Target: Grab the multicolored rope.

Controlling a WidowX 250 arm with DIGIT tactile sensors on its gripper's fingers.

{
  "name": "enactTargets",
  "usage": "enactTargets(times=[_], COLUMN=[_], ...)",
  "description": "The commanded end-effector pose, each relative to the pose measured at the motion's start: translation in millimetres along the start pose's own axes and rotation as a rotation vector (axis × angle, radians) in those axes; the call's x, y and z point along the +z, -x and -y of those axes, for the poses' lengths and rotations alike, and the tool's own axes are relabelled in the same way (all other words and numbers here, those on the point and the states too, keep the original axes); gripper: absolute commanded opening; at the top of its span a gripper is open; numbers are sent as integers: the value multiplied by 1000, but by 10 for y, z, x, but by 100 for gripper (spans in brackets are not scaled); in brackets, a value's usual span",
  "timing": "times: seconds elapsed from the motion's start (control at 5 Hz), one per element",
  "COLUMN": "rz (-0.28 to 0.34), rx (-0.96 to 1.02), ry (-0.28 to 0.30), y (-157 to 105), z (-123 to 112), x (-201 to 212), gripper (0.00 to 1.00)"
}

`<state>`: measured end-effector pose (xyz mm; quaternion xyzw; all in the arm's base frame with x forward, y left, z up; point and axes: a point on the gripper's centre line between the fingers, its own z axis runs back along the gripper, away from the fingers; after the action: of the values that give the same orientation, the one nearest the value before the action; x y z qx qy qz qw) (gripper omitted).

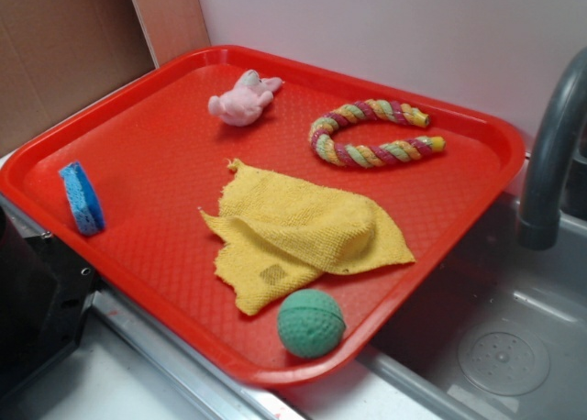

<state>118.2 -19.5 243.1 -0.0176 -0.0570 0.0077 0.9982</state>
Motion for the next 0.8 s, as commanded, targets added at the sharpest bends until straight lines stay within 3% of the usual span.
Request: enactTargets(times=[0.0, 0.2, 0.6], rz=[0, 71, 71], rx=[0, 254, 254], ry=[0, 65, 65], y=[0, -429, -429], z=[0, -89, -89], x=[0, -430, -430], gripper=[100, 100, 100])
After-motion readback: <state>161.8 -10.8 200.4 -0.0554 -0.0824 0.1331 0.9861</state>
